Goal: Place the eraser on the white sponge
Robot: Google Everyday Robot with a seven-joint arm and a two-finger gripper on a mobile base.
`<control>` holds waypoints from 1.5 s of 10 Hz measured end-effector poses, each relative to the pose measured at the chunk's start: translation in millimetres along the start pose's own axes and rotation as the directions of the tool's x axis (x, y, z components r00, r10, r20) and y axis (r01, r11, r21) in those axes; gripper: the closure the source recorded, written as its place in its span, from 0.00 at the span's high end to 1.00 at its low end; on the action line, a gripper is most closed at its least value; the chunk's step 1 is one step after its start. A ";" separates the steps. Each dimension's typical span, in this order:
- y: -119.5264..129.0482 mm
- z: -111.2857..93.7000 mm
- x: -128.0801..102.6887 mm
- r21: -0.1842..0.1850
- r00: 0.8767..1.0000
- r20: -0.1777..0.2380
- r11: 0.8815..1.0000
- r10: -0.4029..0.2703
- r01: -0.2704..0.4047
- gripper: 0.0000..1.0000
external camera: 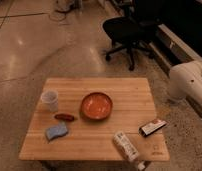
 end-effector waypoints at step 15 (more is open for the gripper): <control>0.5 8.9 -2.6 0.000 0.997 0.017 0.997 -0.072 0.072 0.75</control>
